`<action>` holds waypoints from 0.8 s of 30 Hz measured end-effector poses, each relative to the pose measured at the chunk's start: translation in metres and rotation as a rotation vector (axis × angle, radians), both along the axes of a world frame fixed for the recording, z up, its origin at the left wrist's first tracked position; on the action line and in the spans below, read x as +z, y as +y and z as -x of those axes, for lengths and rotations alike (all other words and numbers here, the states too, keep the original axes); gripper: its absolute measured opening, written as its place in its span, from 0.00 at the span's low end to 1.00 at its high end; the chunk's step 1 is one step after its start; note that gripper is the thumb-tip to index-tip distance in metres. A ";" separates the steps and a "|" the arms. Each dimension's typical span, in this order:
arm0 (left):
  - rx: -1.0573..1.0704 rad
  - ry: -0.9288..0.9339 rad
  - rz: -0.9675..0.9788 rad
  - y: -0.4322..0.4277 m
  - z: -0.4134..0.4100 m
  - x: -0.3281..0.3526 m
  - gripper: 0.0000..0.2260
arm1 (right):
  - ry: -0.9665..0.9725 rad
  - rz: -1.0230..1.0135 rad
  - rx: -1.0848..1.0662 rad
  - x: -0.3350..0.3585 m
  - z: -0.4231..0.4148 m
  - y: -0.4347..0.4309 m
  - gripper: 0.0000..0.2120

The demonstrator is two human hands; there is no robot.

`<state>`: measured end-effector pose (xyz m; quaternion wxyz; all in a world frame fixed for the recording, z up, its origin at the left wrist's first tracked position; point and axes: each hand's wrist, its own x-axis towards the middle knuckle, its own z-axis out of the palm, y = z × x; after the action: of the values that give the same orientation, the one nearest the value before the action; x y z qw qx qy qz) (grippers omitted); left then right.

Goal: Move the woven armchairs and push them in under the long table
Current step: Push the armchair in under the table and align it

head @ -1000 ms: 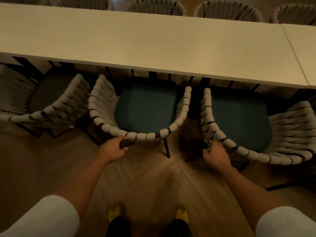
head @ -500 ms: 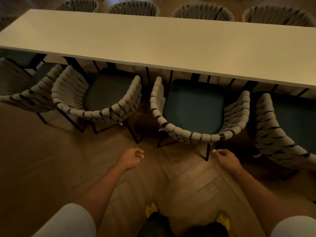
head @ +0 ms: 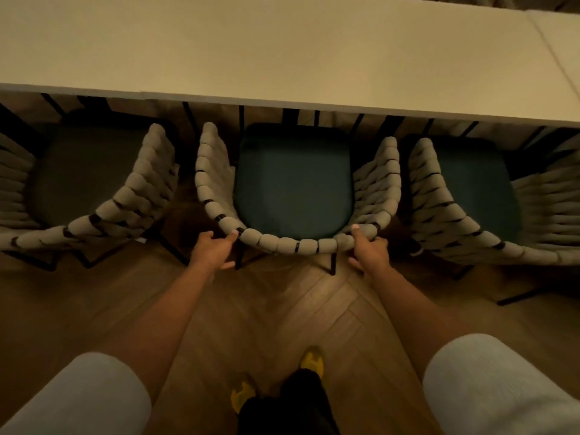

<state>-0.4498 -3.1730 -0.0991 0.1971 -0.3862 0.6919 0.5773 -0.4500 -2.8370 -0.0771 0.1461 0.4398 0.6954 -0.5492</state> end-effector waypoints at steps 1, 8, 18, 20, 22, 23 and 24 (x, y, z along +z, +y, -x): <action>0.051 -0.012 -0.031 0.007 0.010 -0.010 0.40 | -0.006 0.015 -0.029 -0.005 0.008 0.000 0.53; 0.312 -0.012 -0.108 0.059 0.043 -0.042 0.41 | -0.072 0.107 -0.133 -0.045 0.040 -0.003 0.45; 0.356 -0.063 -0.050 0.072 0.044 -0.037 0.35 | -0.106 0.100 -0.129 -0.044 0.044 0.001 0.39; 0.353 -0.067 -0.045 0.071 0.042 -0.036 0.35 | -0.094 0.131 -0.125 -0.043 0.042 0.002 0.38; 0.347 -0.068 -0.042 0.072 0.042 -0.034 0.35 | -0.086 0.138 -0.121 -0.045 0.042 0.003 0.37; 0.344 -0.067 -0.043 0.072 0.042 -0.033 0.35 | -0.081 0.134 -0.117 -0.046 0.042 0.003 0.37; 0.347 -0.066 -0.045 0.072 0.042 -0.032 0.35 | -0.081 0.134 -0.117 -0.046 0.042 0.003 0.38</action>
<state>-0.4915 -3.1013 -0.1309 0.1255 -0.5141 0.5949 0.6050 -0.4917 -2.8341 -0.1228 0.1711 0.4906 0.6237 -0.5839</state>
